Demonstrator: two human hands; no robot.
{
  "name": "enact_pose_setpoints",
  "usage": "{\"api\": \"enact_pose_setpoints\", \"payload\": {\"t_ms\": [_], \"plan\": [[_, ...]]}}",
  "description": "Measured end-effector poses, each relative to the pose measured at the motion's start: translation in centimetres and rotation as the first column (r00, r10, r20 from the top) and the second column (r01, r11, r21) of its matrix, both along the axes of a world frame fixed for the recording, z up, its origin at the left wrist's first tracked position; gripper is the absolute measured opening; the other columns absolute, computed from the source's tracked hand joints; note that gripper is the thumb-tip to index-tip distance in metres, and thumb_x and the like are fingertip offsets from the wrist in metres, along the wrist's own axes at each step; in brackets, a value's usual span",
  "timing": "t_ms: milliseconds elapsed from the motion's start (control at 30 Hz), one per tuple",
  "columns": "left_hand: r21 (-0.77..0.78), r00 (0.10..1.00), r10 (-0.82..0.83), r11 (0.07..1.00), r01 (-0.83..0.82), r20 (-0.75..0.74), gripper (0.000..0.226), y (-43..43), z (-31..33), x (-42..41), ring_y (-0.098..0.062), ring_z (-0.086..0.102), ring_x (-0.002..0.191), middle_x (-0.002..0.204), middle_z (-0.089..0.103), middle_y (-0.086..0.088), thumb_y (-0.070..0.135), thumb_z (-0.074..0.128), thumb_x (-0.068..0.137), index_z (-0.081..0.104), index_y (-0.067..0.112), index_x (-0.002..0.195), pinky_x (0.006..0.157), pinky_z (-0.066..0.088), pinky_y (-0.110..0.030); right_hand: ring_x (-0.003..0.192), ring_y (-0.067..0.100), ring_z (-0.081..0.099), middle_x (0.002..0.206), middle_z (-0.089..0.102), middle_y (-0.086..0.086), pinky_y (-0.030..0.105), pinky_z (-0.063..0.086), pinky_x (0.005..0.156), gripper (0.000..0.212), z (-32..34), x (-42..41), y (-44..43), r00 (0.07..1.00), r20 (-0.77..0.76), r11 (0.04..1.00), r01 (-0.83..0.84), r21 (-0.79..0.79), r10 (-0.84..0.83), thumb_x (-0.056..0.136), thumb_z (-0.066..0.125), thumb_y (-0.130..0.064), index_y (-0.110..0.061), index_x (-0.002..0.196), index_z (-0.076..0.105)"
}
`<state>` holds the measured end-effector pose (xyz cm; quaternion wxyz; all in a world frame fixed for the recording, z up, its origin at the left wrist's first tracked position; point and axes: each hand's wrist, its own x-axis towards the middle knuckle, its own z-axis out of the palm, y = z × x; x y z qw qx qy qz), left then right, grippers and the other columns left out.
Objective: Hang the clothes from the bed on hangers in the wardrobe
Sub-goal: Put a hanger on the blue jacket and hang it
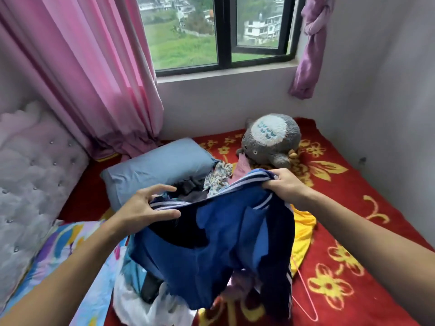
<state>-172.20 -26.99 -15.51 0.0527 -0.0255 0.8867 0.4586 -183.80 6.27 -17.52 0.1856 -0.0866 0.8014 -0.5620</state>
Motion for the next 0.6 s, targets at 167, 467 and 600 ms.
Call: {"api": "enact_pose_setpoints", "payload": {"t_ms": [167,467,600], "plan": [[-0.239,0.992,0.066,0.967,-0.09,-0.106,0.023,1.3,-3.5,-0.9,-0.014,0.053,0.064,0.066,0.058,0.004,0.037,0.074,0.077,0.063,0.025,0.061,0.064,0.038,-0.025,0.078,0.019,0.068,0.092,0.074,0.012,0.031,0.053,0.072,0.021,0.1,0.2,-1.1,0.992,0.038,0.981,-0.114,-0.159,0.121,0.073,0.07,-0.009,-0.009,0.095,0.073],[-0.389,0.935,0.145,0.921,-0.008,0.324,0.028,4.7,-17.3,0.2,-0.013,0.05,0.055,0.055,0.057,0.006,0.033,0.078,0.076,0.059,0.021,0.061,0.058,0.042,-0.037,0.072,0.008,0.063,0.082,0.068,-0.002,0.024,0.055,0.068,0.022,-22.3,3.9,1.3,0.844,0.499,0.947,-0.296,0.126,0.198,0.074,0.078,-0.023,-0.012,0.091,0.07],[-0.488,0.896,0.177,0.871,0.05,0.407,0.037,5.6,-22.4,1.1,-0.011,0.057,0.055,0.053,0.06,0.009,0.053,0.07,0.077,0.061,0.024,0.056,0.057,0.047,-0.039,0.063,0.013,0.052,0.063,0.055,-0.002,0.022,0.039,0.053,0.026,-30.9,2.9,4.3,0.736,0.676,0.973,-0.132,0.19,-0.032,0.077,0.077,-0.038,-0.016,0.072,0.065]]}}
